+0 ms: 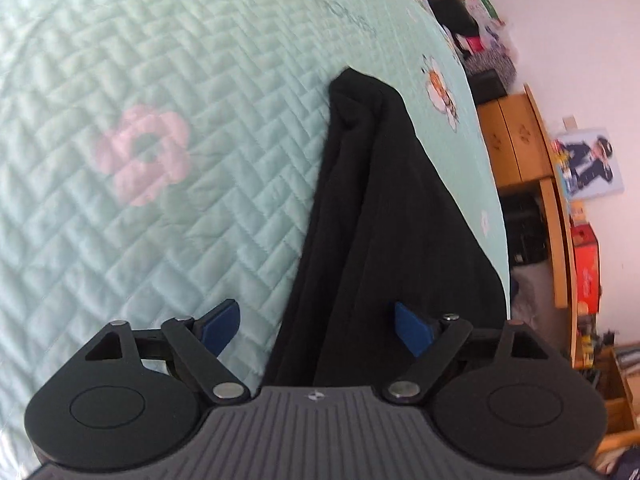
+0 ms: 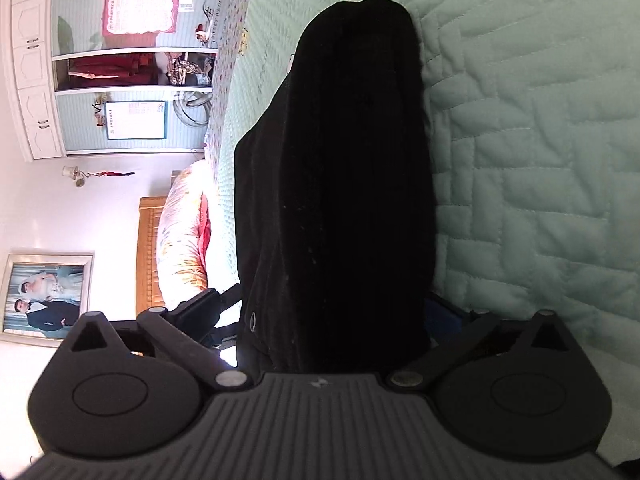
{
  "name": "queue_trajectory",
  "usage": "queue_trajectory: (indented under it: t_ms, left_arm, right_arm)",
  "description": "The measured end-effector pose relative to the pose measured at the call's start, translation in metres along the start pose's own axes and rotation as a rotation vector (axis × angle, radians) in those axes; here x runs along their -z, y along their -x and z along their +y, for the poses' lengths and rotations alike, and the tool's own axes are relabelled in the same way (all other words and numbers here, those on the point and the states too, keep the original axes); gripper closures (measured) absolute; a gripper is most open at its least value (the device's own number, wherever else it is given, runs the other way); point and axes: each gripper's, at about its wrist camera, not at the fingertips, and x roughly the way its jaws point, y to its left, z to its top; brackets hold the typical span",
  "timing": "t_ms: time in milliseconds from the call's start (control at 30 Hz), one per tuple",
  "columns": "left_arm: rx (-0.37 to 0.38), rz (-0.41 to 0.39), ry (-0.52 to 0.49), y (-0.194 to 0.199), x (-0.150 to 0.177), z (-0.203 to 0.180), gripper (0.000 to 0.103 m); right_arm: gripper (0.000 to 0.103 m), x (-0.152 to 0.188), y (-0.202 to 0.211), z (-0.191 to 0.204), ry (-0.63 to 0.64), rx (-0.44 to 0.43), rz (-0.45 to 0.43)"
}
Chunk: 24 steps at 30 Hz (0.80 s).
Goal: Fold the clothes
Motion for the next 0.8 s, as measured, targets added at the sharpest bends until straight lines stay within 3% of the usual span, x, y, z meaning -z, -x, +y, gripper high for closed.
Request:
queue_trajectory:
  t_ms: [67, 100, 333, 467, 533, 600, 667, 800]
  left_arm:
    - [0.02, 0.038, -0.027, -0.008, -0.006, -0.006, 0.008]
    - [0.039, 0.056, -0.037, -0.013, -0.011, -0.008, 0.0]
    - [0.238, 0.209, -0.077, -0.058, -0.038, -0.019, 0.0]
    - [0.263, 0.211, -0.137, -0.063, -0.028, -0.028, 0.0]
    - [0.266, 0.197, -0.144, -0.062, -0.022, -0.03, 0.005]
    - [0.214, 0.177, -0.16, -0.057, -0.016, -0.031, 0.025]
    - [0.198, 0.167, -0.132, -0.05, -0.013, -0.025, 0.035]
    - [0.184, 0.157, -0.103, -0.049, -0.01, -0.024, 0.041]
  right_arm:
    - [0.0, -0.005, -0.003, 0.001, -0.034, 0.006, 0.006]
    - [0.0, -0.008, -0.003, 0.0, -0.055, 0.005, 0.011]
    - [0.0, -0.02, -0.004, -0.013, -0.199, -0.026, 0.054]
    - [0.0, -0.018, -0.014, -0.013, -0.218, -0.019, 0.055]
    - [0.0, -0.015, -0.018, -0.005, -0.158, -0.03, 0.068]
    - [0.0, -0.011, -0.018, -0.003, -0.115, -0.042, 0.075]
    - [0.002, -0.009, -0.012, -0.011, -0.142, -0.074, 0.059]
    - [0.0, -0.001, -0.007, -0.012, -0.137, -0.079, -0.002]
